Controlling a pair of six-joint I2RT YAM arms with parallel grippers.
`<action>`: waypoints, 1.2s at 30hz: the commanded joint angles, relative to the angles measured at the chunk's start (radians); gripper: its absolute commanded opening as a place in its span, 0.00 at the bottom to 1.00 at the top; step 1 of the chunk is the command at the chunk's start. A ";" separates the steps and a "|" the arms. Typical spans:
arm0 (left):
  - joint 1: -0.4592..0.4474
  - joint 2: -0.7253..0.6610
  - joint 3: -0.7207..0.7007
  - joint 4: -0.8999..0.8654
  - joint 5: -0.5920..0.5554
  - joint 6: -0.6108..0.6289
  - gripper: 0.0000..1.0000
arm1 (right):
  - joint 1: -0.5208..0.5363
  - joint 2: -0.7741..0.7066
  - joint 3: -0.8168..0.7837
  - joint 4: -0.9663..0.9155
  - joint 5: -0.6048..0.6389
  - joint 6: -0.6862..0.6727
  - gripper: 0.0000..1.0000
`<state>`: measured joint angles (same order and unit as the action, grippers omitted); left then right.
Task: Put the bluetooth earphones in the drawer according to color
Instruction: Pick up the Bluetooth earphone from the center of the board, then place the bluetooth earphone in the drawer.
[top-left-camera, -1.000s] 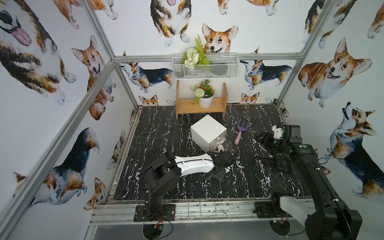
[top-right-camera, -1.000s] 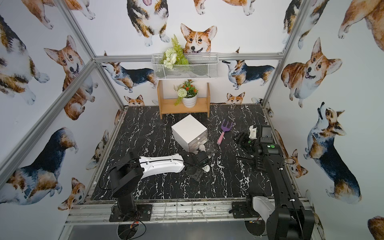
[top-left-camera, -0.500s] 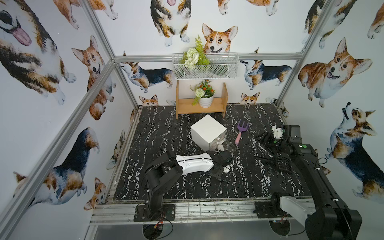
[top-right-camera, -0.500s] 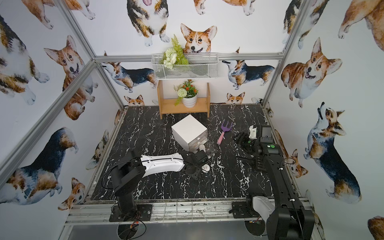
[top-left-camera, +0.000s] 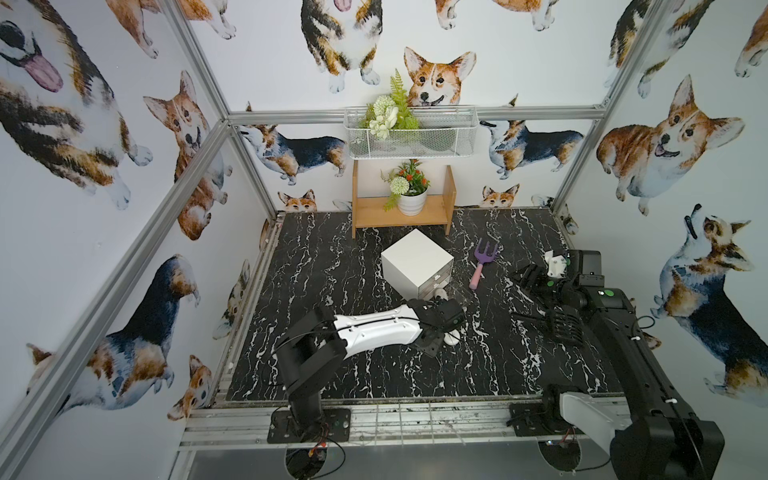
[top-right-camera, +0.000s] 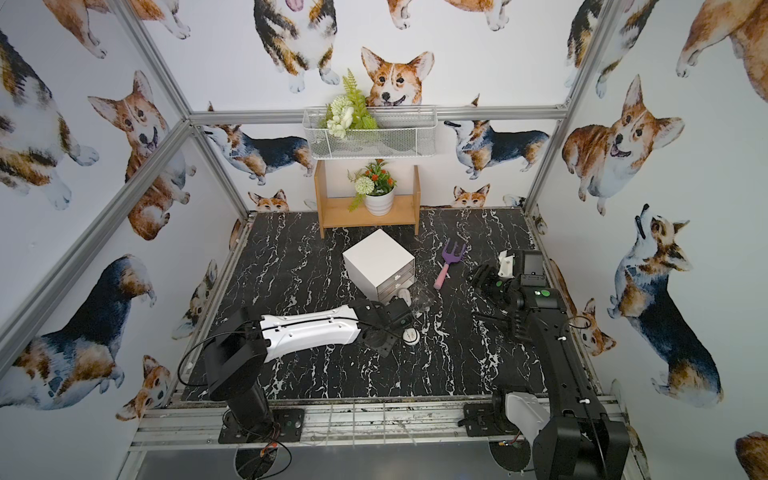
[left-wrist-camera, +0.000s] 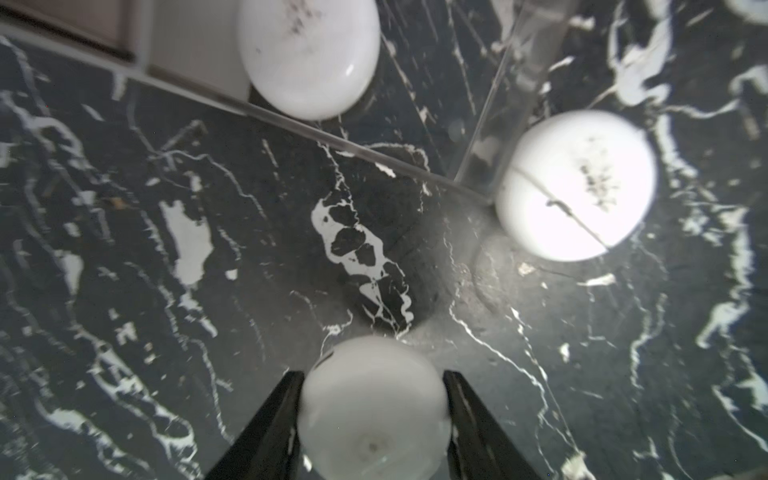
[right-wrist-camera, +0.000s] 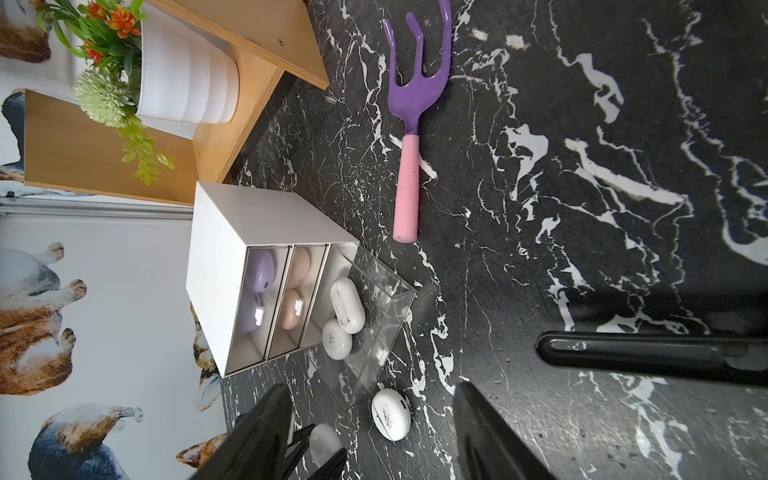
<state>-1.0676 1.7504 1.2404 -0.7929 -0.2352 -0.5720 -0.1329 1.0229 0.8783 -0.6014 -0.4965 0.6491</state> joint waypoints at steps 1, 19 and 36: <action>-0.008 -0.037 0.073 -0.143 -0.103 -0.011 0.47 | -0.001 -0.006 -0.004 0.014 -0.002 -0.004 0.67; 0.051 0.479 0.882 -0.258 -0.075 0.254 0.49 | -0.003 -0.023 0.013 -0.017 0.010 -0.023 0.67; 0.089 0.648 0.988 -0.271 -0.098 0.312 0.49 | -0.002 0.005 0.003 0.011 0.006 -0.014 0.67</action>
<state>-0.9836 2.3775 2.2074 -1.0531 -0.3099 -0.2787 -0.1337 1.0264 0.8814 -0.6048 -0.4957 0.6434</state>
